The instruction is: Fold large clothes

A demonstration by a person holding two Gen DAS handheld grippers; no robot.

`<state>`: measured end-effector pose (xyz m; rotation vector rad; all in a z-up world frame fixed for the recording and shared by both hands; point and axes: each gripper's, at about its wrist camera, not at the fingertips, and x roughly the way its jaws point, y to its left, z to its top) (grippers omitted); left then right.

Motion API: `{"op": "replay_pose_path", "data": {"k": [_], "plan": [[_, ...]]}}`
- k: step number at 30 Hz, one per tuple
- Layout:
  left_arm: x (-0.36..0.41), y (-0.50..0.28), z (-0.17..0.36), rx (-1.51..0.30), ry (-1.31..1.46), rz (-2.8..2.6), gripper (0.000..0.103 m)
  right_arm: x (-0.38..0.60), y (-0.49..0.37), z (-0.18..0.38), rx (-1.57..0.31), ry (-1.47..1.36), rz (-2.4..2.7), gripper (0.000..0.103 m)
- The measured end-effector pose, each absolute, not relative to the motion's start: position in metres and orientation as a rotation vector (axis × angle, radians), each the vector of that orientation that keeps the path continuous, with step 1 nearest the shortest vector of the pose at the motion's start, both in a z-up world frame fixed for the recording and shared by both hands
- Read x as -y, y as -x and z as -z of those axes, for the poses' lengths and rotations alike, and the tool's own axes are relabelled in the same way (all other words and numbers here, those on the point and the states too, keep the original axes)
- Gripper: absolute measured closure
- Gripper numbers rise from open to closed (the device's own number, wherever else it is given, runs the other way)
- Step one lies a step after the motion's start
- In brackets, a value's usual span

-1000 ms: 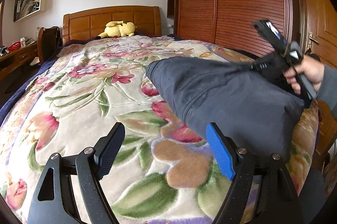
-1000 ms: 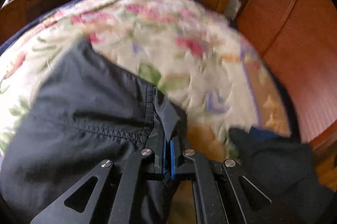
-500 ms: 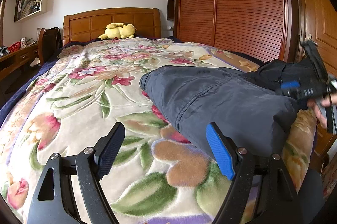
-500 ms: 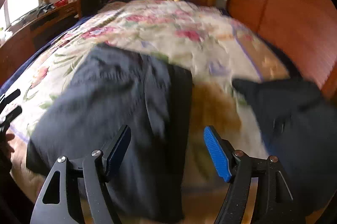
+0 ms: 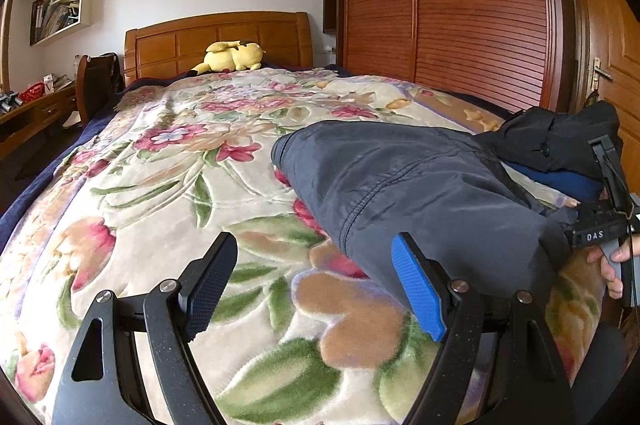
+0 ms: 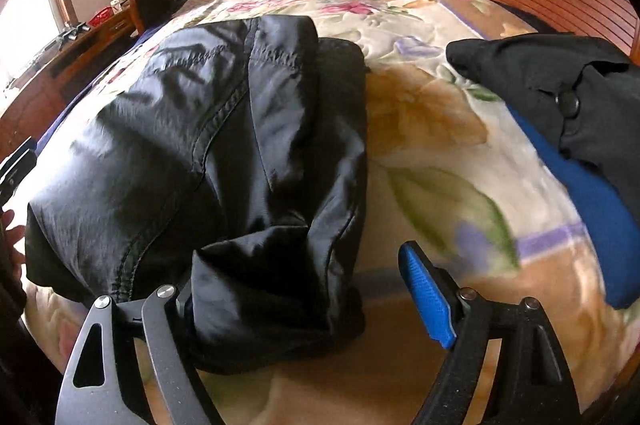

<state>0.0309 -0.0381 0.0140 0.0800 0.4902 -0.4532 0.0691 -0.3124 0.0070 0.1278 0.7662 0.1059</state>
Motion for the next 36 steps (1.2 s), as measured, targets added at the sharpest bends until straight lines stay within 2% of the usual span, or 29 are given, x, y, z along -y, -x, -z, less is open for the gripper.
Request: {"op": "replay_pose_path", "data": {"k": [9, 12, 19, 22, 36], "plan": [[0.05, -0.077, -0.016, -0.579, -0.072, 0.476, 0.023, 0.326, -0.075, 0.007, -0.745, -0.183, -0.189, 0.02], [0.058, -0.103, -0.016, -0.615, -0.081, 0.472, 0.023, 0.321, -0.073, 0.009, -0.739, -0.184, -0.212, 0.023], [0.088, -0.167, -0.011, -0.685, -0.11, 0.465, 0.023, 0.31, -0.071, 0.013, -0.7, -0.174, -0.274, 0.053], [0.099, -0.187, -0.006, -0.711, -0.122, 0.466, 0.023, 0.307, -0.069, 0.013, -0.686, -0.154, -0.276, 0.057], [0.121, -0.221, 0.027, -0.789, -0.162, 0.454, 0.021, 0.306, -0.071, 0.012, -0.687, -0.156, -0.274, 0.057]]}}
